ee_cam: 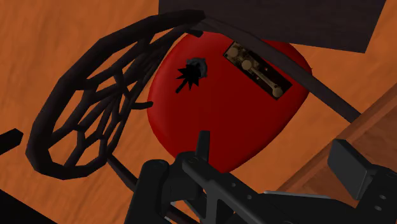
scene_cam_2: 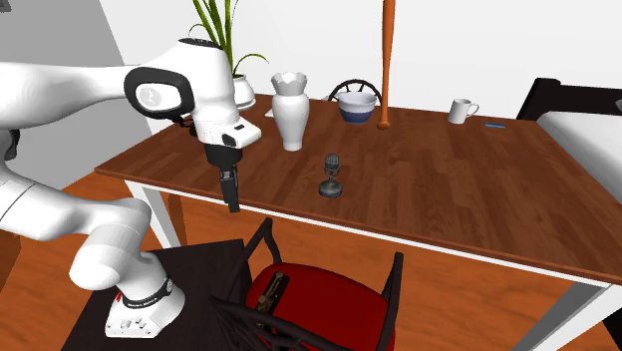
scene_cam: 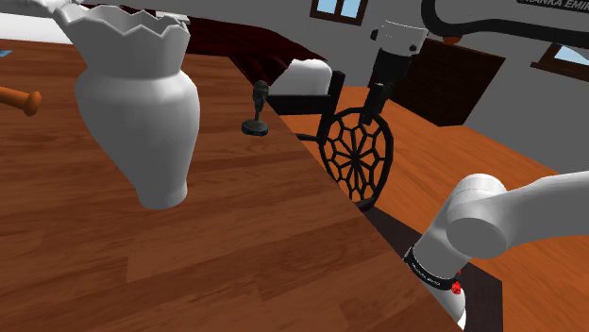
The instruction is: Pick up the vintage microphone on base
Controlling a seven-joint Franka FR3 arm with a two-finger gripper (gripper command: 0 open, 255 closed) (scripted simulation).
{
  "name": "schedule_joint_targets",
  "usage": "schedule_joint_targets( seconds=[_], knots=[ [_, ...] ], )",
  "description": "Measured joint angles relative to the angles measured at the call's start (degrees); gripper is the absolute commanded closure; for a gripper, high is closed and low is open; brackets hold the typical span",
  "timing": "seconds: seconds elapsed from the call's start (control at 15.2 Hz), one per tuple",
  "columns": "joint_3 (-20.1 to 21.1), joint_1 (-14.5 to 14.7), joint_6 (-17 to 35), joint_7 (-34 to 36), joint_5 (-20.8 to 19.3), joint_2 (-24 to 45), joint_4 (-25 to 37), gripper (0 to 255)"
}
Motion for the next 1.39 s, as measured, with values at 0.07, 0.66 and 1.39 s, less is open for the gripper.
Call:
schedule_joint_targets(
  seconds=[0.07,0.66,1.39],
  knots=[
    [0.0,0.0,0.0,0.0,0.0,0.0,0.0,0],
    [5.9,-0.7,4.2,11.7,3.2,15.5,12.1,0],
    [11.9,-1.2,3.8,27.9,1.5,39.6,37.7,0]
  ],
)
